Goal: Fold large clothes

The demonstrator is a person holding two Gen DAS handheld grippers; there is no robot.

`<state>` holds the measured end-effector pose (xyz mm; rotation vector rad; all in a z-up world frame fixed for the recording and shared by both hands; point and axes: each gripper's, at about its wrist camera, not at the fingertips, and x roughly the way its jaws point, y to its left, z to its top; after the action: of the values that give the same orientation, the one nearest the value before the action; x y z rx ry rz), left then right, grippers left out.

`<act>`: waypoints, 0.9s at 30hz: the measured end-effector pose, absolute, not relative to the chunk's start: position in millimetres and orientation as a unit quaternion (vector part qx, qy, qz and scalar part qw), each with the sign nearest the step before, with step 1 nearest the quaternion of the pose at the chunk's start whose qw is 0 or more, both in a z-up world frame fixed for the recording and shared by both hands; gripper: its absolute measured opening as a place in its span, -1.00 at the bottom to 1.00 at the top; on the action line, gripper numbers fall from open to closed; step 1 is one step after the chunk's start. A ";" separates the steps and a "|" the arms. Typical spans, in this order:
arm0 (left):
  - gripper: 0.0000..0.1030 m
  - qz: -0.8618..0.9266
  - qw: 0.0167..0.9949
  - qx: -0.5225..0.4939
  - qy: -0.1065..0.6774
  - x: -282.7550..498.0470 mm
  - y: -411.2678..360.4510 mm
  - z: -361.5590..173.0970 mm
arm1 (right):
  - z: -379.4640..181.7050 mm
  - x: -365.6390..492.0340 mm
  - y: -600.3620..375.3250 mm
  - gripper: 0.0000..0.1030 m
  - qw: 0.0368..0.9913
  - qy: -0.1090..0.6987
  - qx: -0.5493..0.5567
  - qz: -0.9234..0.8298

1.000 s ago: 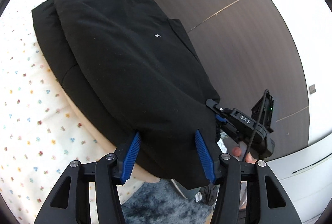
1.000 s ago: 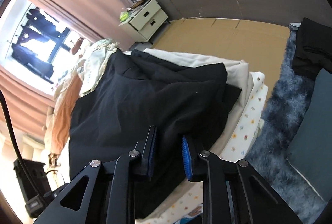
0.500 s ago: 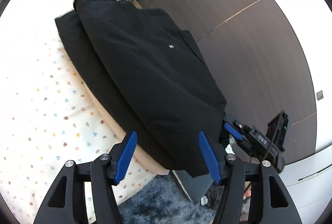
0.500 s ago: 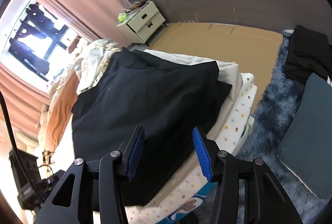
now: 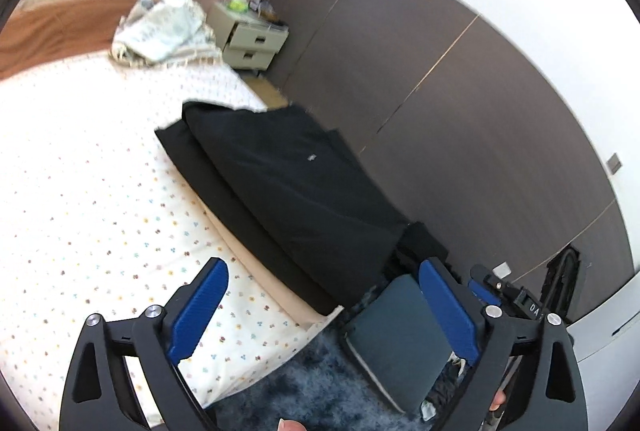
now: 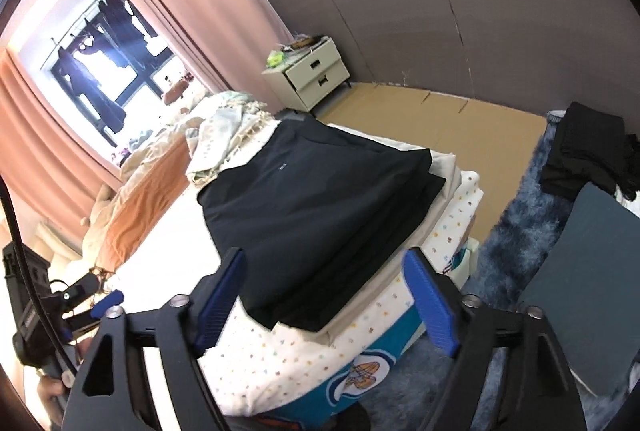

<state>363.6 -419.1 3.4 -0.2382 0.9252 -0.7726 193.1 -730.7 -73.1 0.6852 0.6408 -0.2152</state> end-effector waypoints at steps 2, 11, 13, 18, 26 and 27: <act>0.99 -0.357 0.829 -0.113 0.415 349.0 -404.2 17.1 | -64.7 178.9 -722.6 1.00 0.891 0.297 0.332 -0.093; 0.99 -0.349 0.858 -0.091 0.365 274.2 -350.7 63.2 | -27.6 120.9 -670.9 1.00 0.913 0.276 0.290 -0.075; 0.99 -0.346 0.866 -0.088 0.350 257.8 -336.5 71.6 | -20.9 109.9 -660.2 1.00 0.917 0.273 0.283 -0.073; 0.99 -0.325 0.887 -0.073 0.319 212.7 -304.1 86.0 | -7.6 75.1 -638.5 1.00 0.925 0.261 0.268 -0.068; 0.99 -0.300 0.912 -0.055 0.274 156.4 -254.3 95.0 | 3.3 30.8 -608.2 1.00 0.935 0.248 0.248 -0.055; 0.99 -0.297 0.916 -0.052 0.265 148.7 -247.4 95.9 | 4.5 26.7 -604.7 1.00 0.936 0.245 0.246 -0.053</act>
<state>148.7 -247.4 95.9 -0.1064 0.5453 -0.6102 26.7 -604.7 4.5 0.5027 0.5011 -0.1075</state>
